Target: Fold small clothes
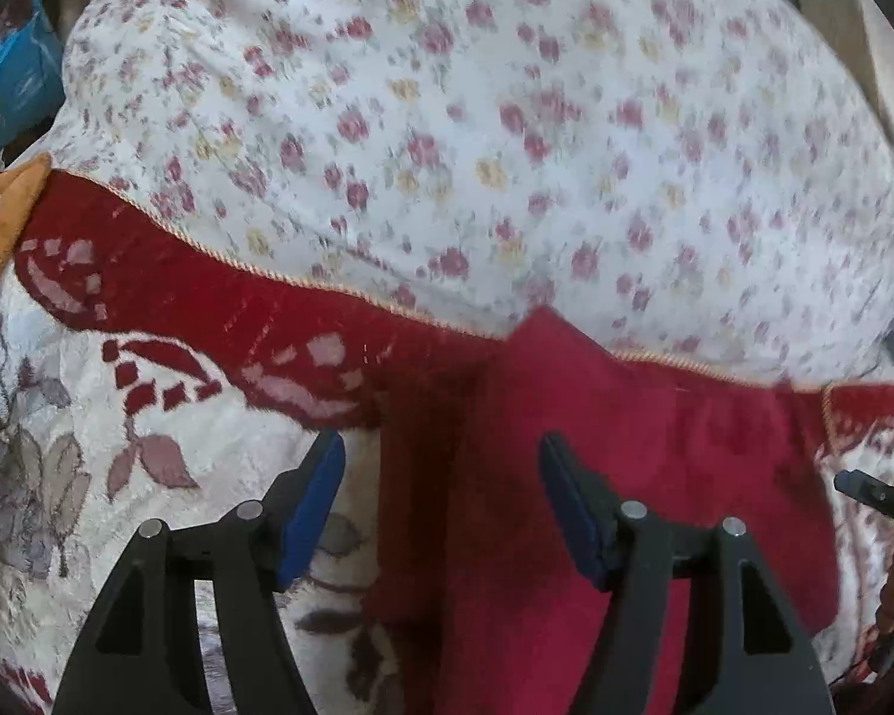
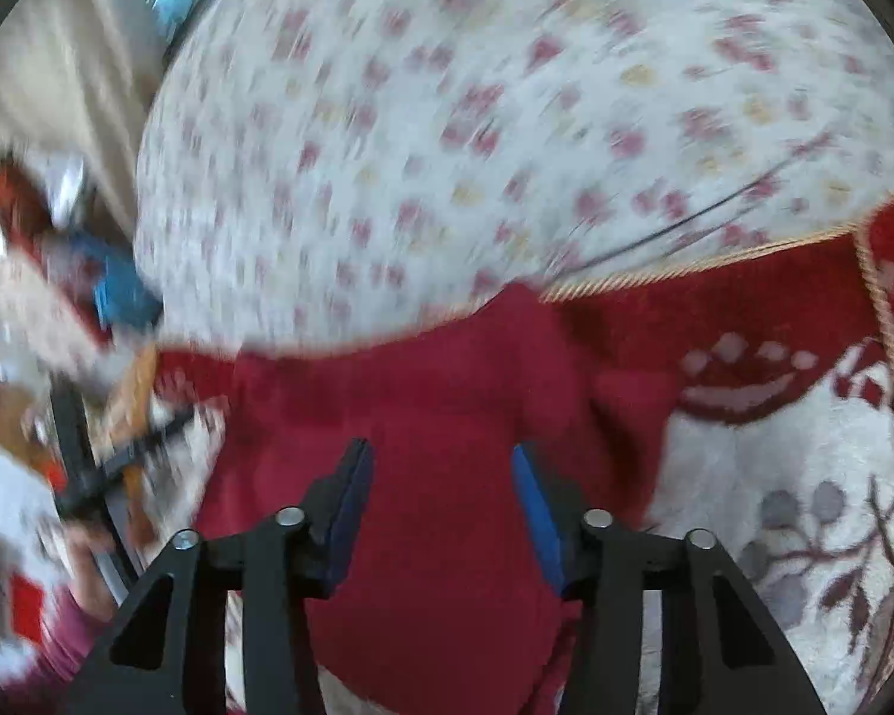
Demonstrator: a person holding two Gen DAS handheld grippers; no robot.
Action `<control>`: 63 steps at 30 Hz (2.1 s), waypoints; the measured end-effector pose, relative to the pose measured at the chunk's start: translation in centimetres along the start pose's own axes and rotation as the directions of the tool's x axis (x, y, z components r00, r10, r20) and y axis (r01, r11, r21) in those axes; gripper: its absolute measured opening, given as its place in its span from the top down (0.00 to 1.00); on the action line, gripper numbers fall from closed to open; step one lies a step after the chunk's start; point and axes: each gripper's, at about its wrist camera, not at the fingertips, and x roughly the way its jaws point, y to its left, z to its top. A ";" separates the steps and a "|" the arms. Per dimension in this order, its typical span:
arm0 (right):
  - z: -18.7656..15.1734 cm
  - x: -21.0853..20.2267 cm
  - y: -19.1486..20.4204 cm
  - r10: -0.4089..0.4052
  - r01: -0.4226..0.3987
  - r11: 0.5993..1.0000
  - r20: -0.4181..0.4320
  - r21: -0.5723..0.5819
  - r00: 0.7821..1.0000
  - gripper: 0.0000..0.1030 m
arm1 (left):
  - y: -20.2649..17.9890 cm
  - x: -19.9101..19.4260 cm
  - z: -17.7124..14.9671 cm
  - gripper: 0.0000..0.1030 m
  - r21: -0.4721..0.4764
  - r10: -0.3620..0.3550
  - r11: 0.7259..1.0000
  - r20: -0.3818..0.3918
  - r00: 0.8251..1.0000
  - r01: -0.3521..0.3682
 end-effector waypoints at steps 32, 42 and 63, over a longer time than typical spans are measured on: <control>2.9 10.8 17.0 -0.056 0.037 0.988 -0.122 -0.148 0.991 0.41 | 3.7 -0.8 -8.3 0.21 -0.115 0.007 0.993 -0.130 0.991 -0.023; 2.8 23.3 24.5 -0.242 0.152 0.928 -0.240 -0.341 0.940 0.66 | 4.4 -0.6 -8.1 0.20 -0.137 -0.033 0.991 -0.156 0.987 0.012; 4.0 18.9 22.4 -0.069 0.033 0.974 -0.155 -0.224 0.986 0.48 | 4.9 -0.3 -7.6 0.20 -0.167 -0.046 0.986 -0.173 0.984 0.017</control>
